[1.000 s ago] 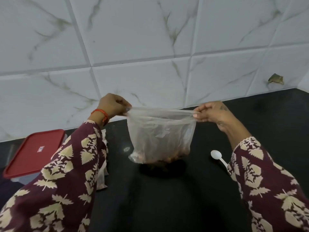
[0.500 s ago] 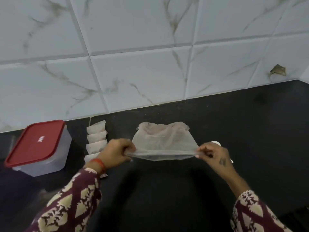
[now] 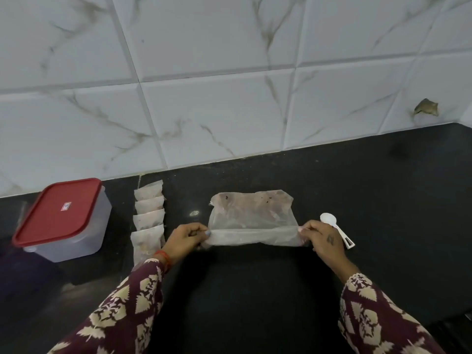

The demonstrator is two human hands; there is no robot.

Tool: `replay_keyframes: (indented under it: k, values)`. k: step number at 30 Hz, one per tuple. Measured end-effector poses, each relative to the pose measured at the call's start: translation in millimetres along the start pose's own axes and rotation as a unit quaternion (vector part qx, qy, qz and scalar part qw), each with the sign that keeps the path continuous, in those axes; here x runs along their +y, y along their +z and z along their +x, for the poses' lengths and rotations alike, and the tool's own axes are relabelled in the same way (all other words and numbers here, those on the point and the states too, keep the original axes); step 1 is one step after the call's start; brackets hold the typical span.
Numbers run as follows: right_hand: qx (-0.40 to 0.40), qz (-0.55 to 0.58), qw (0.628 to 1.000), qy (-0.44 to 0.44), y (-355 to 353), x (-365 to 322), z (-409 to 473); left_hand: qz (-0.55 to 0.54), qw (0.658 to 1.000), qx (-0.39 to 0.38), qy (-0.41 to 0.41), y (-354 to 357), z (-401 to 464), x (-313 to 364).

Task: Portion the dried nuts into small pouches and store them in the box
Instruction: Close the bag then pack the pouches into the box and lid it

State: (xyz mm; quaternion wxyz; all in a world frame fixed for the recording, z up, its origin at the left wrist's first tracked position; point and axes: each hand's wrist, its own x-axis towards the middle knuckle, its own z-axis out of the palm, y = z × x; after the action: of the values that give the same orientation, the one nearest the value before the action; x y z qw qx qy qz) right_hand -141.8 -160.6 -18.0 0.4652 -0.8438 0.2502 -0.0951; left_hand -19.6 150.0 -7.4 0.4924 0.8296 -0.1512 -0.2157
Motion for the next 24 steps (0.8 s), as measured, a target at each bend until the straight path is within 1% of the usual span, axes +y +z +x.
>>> replay_keyframes:
  k: [1, 3, 4, 5, 6, 7, 8, 9, 10, 11, 13, 14, 15, 16, 17, 18, 19, 20, 21, 22, 24]
  values:
    - [0.0, 0.006, 0.999, 0.042, 4, -1, 2, -0.016, 1.0, 0.004, -0.025, 5, 3, -1]
    - [-0.012, 0.003, 0.994, 0.105, 6, -5, 4, 0.015, 0.998, 0.021, -0.053, 11, 8, -6]
    - [-0.018, -0.007, 0.993, 0.117, 6, -8, 4, 0.043, 0.997, 0.03, -0.055, 14, 10, -8]
    - [-0.014, -0.036, 0.994, 0.101, 5, -10, 2, 0.062, 0.996, 0.039, -0.053, 15, 12, -10]
    - [0.015, -0.099, 0.994, 0.044, 6, -13, -2, 0.075, 0.995, 0.05, -0.051, 16, 14, -12]
    - [0.075, -0.173, 0.981, -0.05, 8, -13, -6, 0.085, 0.993, 0.058, -0.051, 17, 17, -14]
    - [0.127, -0.218, 0.954, -0.16, 13, -14, -13, 0.095, 0.992, 0.062, -0.051, 18, 19, -15]
    - [0.137, -0.238, 0.929, -0.247, 21, -15, -19, 0.106, 0.991, 0.06, -0.056, 18, 22, -14]
    - [0.115, -0.248, 0.91, -0.311, 29, -15, -25, 0.119, 0.99, 0.053, -0.061, 18, 25, -13]
    - [0.072, -0.265, 0.896, -0.35, 40, -12, -29, 0.131, 0.988, 0.045, -0.069, 18, 27, -11]
    - [0.01, -0.306, 0.872, -0.381, 57, -6, -30, 0.159, 0.983, 0.036, -0.084, 19, 27, -7]
    - [0.002, -0.313, 0.867, -0.388, 62, -5, -25, 0.199, 0.976, 0.056, -0.075, 20, 25, -5]
    - [-0.003, -0.311, 0.867, -0.389, 64, -5, -21, 0.262, 0.958, 0.113, -0.039, 22, 22, -5]
    - [-0.017, -0.297, 0.874, -0.384, 65, -7, -17, 0.327, 0.926, 0.186, 0.027, 24, 18, -5]
    - [-0.03, -0.277, 0.884, -0.375, 65, -9, -15, 0.378, 0.889, 0.236, 0.109, 30, 14, -4]
    - [-0.045, -0.255, 0.895, -0.364, 66, -10, -13, 0.405, 0.855, 0.258, 0.198, 37, 9, -2]
    - [-0.063, -0.233, 0.903, -0.354, 66, -12, -12, 0.42, 0.831, 0.242, 0.273, 45, 4, 2]
    - [-0.077, -0.215, 0.911, -0.343, 66, -14, -10, 0.442, 0.813, 0.203, 0.32, 55, 1, 4]
    - [-0.092, -0.199, 0.92, -0.324, 65, -18, -9, 0.466, 0.801, 0.16, 0.339, 63, -1, 7]
    - [-0.114, -0.185, 0.93, -0.296, 63, -19, -6, 0.483, 0.8, 0.123, 0.333, 69, -1, 8]
    - [-0.157, -0.168, 0.94, -0.253, 57, -19, -4, 0.475, 0.83, 0.061, 0.286, 74, 4, 11]
